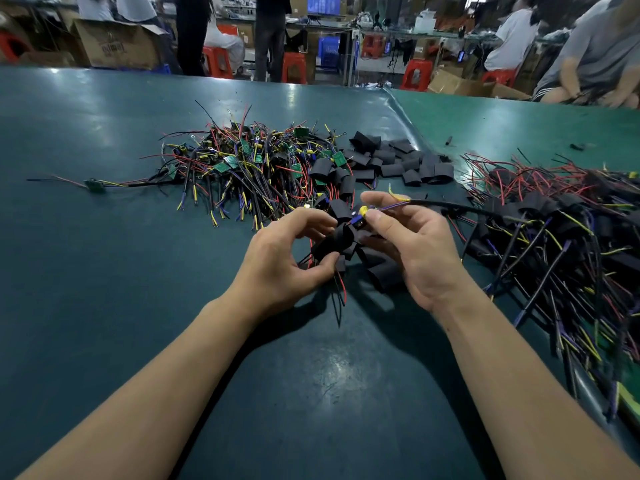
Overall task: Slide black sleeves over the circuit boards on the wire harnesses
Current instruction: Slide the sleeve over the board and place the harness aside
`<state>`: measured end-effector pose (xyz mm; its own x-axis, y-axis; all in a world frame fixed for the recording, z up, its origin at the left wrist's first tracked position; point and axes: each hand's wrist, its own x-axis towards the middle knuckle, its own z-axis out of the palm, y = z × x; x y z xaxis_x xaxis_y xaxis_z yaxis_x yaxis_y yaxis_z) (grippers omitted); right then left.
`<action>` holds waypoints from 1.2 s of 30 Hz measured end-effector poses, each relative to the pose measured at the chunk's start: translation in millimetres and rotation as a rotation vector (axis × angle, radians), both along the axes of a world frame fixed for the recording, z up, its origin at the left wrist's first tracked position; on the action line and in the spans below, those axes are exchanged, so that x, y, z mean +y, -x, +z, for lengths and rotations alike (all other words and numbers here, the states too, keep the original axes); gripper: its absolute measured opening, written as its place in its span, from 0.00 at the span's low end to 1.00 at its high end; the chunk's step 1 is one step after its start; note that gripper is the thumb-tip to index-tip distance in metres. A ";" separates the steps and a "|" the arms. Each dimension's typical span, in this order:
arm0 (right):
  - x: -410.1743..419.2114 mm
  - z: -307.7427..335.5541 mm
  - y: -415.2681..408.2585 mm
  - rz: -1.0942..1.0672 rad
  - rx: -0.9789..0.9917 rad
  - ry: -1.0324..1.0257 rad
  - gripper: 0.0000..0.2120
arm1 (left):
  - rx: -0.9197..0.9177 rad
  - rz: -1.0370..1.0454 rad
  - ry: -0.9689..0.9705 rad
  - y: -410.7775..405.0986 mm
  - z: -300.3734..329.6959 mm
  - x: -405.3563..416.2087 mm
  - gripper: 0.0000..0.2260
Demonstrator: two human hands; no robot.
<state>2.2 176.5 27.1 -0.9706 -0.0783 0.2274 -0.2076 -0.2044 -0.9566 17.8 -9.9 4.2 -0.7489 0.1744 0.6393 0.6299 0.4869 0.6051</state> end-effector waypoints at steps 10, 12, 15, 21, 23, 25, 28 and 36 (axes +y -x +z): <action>-1.0 -0.2 -2.1 0.046 0.055 -0.008 0.10 | 0.112 0.052 -0.096 4.1 -2.7 0.7 0.12; -3.6 -1.5 -2.3 0.024 0.060 -0.045 0.10 | 0.139 0.017 -0.077 2.9 -2.4 1.7 0.12; -6.3 -2.4 -3.3 0.007 0.054 -0.050 0.09 | 0.140 -0.003 -0.072 2.7 -1.7 1.7 0.11; -6.6 0.5 -5.4 -0.009 0.072 -0.081 0.09 | 0.164 0.018 -0.065 1.3 -0.4 1.9 0.09; -8.1 1.1 -5.7 -0.062 0.097 -0.090 0.09 | 0.182 0.009 -0.050 0.7 -0.2 1.9 0.09; -9.3 0.4 -6.3 -0.069 0.099 -0.096 0.09 | 0.191 0.012 -0.043 0.7 0.2 1.6 0.08; -10.5 -0.9 -5.6 -0.049 0.033 -0.054 0.09 | 0.202 0.036 -0.057 0.5 0.7 2.5 0.08; -11.9 -0.6 -9.5 0.148 -0.167 -0.074 0.10 | 0.220 -0.016 -0.033 0.7 1.8 2.4 0.09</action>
<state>11.6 164.7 26.5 -0.9710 -0.2329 0.0532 -0.0183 -0.1493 -0.9886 17.1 -7.5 6.0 -0.5884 0.1613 0.7923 0.7558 0.4582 0.4679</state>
